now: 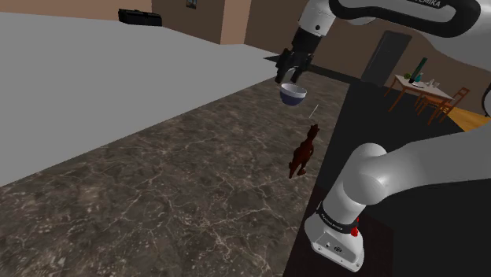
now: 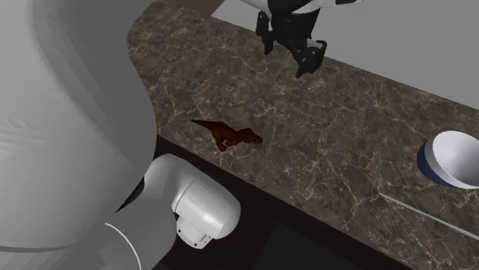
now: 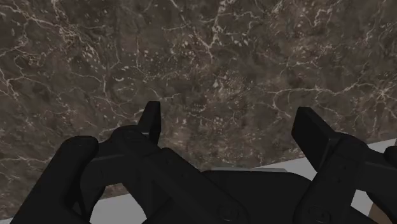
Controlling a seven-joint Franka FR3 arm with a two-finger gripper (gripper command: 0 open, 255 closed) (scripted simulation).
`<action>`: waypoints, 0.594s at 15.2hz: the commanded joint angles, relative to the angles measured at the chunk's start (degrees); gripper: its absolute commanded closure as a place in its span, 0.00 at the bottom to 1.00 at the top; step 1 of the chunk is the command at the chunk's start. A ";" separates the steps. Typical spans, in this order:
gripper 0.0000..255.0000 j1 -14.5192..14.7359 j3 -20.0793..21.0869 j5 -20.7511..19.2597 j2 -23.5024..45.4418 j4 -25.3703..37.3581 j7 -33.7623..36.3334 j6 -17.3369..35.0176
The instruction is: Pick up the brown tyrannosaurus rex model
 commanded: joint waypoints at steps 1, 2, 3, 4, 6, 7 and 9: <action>0.00 0.00 0.00 0.00 0.00 0.00 0.00 0.00; 0.00 -1.04 1.08 -0.15 -1.60 -2.03 2.90 -0.24; 0.00 -2.09 2.21 -0.18 -3.20 -3.99 5.78 -0.57; 0.00 -3.10 3.37 -0.12 -4.78 -5.88 8.67 -0.99; 0.00 -4.98 5.78 0.31 -7.93 -9.43 14.45 -2.09; 0.00 -5.85 7.04 0.68 -9.48 -11.10 17.35 -2.77; 0.00 -7.43 9.67 1.74 -12.53 -14.21 23.18 -4.34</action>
